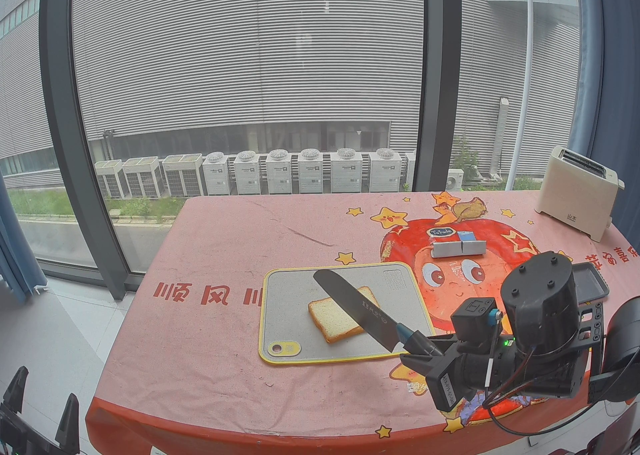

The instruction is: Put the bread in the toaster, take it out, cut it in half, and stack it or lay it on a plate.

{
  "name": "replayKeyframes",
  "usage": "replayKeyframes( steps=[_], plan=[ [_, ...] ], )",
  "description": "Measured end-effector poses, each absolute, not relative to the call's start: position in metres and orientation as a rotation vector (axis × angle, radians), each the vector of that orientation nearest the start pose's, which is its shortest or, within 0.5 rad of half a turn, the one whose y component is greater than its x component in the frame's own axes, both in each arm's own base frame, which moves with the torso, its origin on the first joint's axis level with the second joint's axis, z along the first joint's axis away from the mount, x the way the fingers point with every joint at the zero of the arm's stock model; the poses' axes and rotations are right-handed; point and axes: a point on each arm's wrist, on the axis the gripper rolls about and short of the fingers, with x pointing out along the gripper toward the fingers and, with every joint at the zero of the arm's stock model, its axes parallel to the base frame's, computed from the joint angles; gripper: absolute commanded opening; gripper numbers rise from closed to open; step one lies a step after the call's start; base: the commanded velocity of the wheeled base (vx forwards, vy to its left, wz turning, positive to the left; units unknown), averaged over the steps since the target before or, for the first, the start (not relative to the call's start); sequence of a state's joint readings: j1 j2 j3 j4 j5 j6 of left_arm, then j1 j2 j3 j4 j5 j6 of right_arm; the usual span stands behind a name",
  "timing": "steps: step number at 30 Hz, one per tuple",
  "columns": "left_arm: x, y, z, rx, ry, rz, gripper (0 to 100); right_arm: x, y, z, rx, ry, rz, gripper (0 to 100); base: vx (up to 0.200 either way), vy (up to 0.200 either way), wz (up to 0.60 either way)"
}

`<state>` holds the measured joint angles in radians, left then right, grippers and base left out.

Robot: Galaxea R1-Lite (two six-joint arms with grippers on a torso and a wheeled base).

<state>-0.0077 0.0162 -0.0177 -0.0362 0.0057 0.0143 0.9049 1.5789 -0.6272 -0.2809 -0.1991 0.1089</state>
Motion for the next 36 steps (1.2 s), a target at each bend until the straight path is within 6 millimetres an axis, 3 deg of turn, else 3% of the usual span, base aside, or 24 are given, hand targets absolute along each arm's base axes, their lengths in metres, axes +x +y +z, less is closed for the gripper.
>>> replayKeyframes(
  steps=[6, 14, 18, 32, 33, 36],
  plan=[
    [-0.025, 0.000, 0.102, 0.029, -0.212, 0.001, 100, 0.154, 0.191, 0.138, -0.260, 0.619, 0.648, 0, 0.000, 0.000, 0.00],
    [-0.025, 0.000, 0.104, 0.046, -0.226, -0.010, 100, 0.152, 0.191, 0.135, -0.259, 0.621, 0.655, 0, 0.000, 0.000, 0.00],
    [-0.028, 0.000, 0.114, 0.049, -0.254, -0.029, 100, 0.151, 0.191, 0.135, -0.259, 0.620, 0.655, 0, 0.000, 0.000, 0.00],
    [-0.005, -0.003, 0.139, 0.094, -0.117, -0.139, 100, 0.154, 0.188, 0.133, -0.255, 0.614, 0.643, 0, 0.000, 0.000, 0.00],
    [-0.003, -0.003, 0.142, 0.097, -0.119, -0.140, 0, 0.154, 0.188, 0.133, -0.255, 0.613, 0.643, 0, 0.000, 0.000, 0.00],
    [0.004, -0.003, 0.148, 0.101, -0.114, -0.142, 0, 0.154, 0.188, 0.133, -0.255, 0.613, 0.642, 0, 0.000, 0.000, 0.00]
  ],
)
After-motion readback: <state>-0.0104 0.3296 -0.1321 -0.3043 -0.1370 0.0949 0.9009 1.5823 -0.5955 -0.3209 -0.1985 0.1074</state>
